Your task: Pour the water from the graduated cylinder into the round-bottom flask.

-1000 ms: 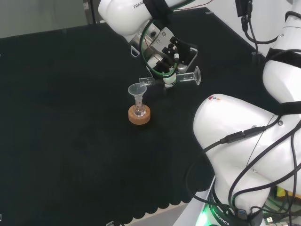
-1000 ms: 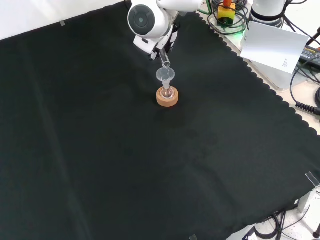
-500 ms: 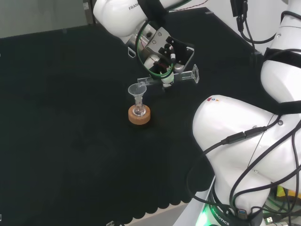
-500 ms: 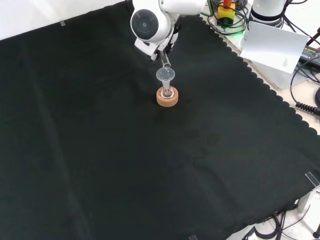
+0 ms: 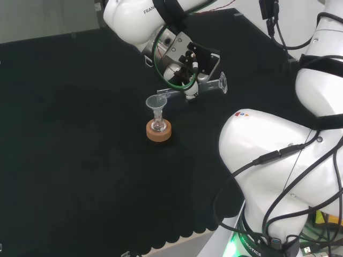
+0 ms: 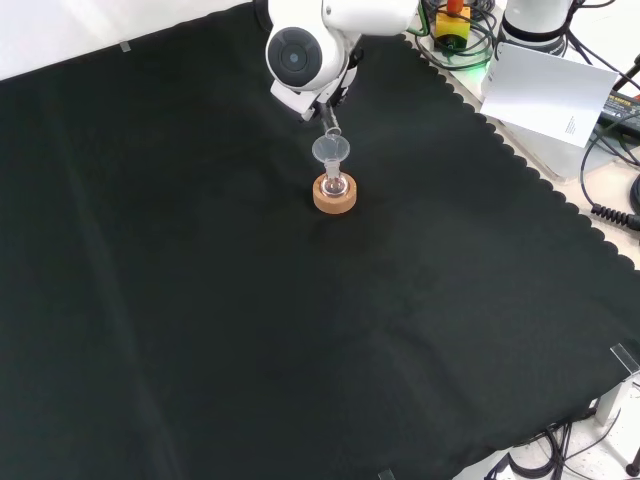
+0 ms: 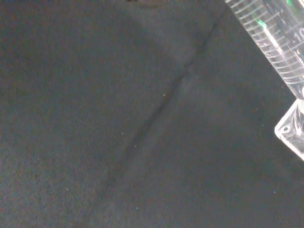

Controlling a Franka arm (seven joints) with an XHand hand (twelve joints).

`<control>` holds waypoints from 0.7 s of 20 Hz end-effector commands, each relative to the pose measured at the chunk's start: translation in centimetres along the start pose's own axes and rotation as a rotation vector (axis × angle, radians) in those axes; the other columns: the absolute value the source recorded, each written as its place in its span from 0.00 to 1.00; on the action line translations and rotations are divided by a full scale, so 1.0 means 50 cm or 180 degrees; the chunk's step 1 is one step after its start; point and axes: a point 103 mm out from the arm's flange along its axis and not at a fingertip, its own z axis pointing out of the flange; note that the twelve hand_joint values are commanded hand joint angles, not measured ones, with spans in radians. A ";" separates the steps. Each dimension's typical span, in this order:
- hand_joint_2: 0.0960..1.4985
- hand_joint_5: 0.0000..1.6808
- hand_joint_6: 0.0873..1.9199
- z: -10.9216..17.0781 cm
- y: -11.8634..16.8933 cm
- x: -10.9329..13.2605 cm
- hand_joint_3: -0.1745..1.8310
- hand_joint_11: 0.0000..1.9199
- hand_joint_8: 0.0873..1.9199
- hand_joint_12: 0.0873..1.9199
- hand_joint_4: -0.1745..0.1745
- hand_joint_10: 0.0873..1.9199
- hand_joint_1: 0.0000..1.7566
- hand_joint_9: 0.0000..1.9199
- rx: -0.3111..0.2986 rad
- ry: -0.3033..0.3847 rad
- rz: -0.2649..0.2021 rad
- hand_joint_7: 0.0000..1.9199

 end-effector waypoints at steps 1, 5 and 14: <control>0.73 0.58 0.51 -0.004 -0.007 -0.006 0.09 0.72 0.14 0.33 0.23 0.00 0.64 0.79 0.0030 -0.0001 0.0018 0.66; 0.73 0.58 0.51 -0.004 -0.008 -0.007 0.09 0.72 0.14 0.33 0.23 0.00 0.64 0.79 0.0031 -0.0010 0.0032 0.66; 0.73 0.58 0.51 0.005 -0.001 -0.006 0.09 0.72 0.14 0.33 0.23 0.00 0.64 0.79 0.0004 0.0007 0.0034 0.66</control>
